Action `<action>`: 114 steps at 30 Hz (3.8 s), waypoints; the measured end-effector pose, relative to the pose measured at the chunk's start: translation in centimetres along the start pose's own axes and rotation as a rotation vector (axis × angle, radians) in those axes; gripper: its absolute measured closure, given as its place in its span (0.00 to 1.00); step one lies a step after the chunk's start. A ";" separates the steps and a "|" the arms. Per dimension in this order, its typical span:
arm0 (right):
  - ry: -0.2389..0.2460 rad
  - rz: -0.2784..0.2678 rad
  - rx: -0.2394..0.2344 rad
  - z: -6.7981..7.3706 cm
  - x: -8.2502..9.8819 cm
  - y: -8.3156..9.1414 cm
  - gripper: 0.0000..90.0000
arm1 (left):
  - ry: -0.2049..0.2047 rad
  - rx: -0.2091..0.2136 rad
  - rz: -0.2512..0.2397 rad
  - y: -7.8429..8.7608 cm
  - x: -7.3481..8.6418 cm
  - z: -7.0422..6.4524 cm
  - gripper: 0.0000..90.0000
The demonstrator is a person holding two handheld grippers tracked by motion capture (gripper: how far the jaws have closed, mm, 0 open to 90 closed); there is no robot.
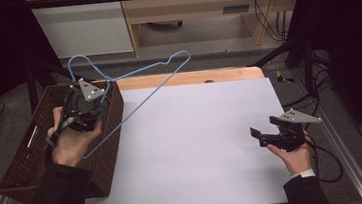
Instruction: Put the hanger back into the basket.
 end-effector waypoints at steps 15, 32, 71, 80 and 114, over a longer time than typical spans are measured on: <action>0.004 0.003 -0.003 0.2 0.0 -0.2 0.16 | 0.043 -0.012 0.038 0.2 1.4 4.9 0.96; 0.012 0.009 -0.005 0.2 0.1 -0.3 0.15 | 0.058 -0.136 0.123 -0.7 5.1 10.3 0.96; 0.019 0.026 -0.002 0.4 0.2 -0.5 0.13 | 0.095 -0.270 0.321 -6.3 14.8 13.5 0.96; 0.019 0.025 -0.002 0.4 0.2 -0.5 0.12 | 0.088 -0.230 0.386 -8.4 16.7 12.1 0.96; 0.023 -0.035 -0.032 1.3 -0.9 0.7 0.11 | 0.206 0.301 -0.263 -0.6 10.3 0.9 0.23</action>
Point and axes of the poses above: each handheld gripper's, and its own axes: y roughly backward along the jaws, x roughly out of its underside, z roughly to its left, the point moved 5 cm from there along -y, roughly forward along the jaws, and after that the axes turned 5 degrees about y, right-handed, at the moved point
